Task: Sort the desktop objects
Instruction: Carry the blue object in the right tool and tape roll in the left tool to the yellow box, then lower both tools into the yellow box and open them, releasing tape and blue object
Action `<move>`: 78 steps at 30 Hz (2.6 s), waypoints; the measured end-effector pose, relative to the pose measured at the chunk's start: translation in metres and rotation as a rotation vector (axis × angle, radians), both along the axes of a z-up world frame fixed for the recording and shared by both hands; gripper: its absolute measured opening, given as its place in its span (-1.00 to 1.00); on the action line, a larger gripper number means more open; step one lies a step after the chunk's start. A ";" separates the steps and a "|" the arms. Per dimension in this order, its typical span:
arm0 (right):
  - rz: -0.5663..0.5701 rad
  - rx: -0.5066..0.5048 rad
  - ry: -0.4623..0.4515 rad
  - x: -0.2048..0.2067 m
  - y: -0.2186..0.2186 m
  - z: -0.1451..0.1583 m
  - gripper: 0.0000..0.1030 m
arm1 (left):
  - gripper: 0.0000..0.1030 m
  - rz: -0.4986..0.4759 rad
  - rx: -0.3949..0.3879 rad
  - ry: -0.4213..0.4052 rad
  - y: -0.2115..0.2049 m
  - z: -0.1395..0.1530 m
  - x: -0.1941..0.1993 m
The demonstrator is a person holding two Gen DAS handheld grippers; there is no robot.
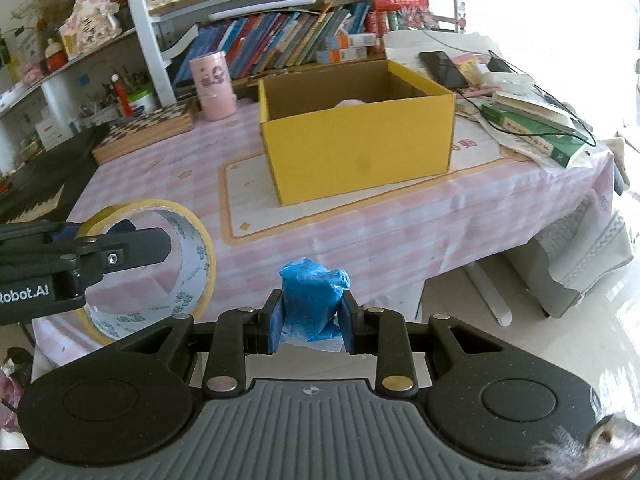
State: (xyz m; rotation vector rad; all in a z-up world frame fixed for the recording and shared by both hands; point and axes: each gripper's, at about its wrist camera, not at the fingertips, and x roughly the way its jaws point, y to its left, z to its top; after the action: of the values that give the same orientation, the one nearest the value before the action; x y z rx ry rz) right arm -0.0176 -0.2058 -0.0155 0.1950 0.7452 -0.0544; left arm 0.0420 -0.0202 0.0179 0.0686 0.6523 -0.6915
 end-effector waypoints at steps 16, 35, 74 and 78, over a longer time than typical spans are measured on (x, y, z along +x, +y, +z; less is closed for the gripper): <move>-0.033 0.022 0.036 0.038 -0.081 -0.004 -0.49 | -0.23 -0.046 0.012 0.048 -0.083 -0.006 0.042; 0.118 0.003 -0.170 0.150 -0.186 0.040 -0.49 | -0.23 0.182 -0.014 -0.118 -0.162 0.030 0.126; 0.721 -0.520 0.128 0.354 -0.124 -0.032 -0.22 | 0.62 0.360 0.291 -0.064 -0.187 -0.040 0.217; 0.674 -0.461 0.049 0.338 -0.135 -0.013 0.04 | 0.83 0.414 0.259 -0.188 -0.177 -0.020 0.187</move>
State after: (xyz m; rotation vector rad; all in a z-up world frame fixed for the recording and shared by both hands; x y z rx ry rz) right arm 0.3202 -0.3410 -0.0284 -0.5023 0.7958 0.4088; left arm 0.2294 -0.1969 -0.0026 0.2282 0.5490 -0.1960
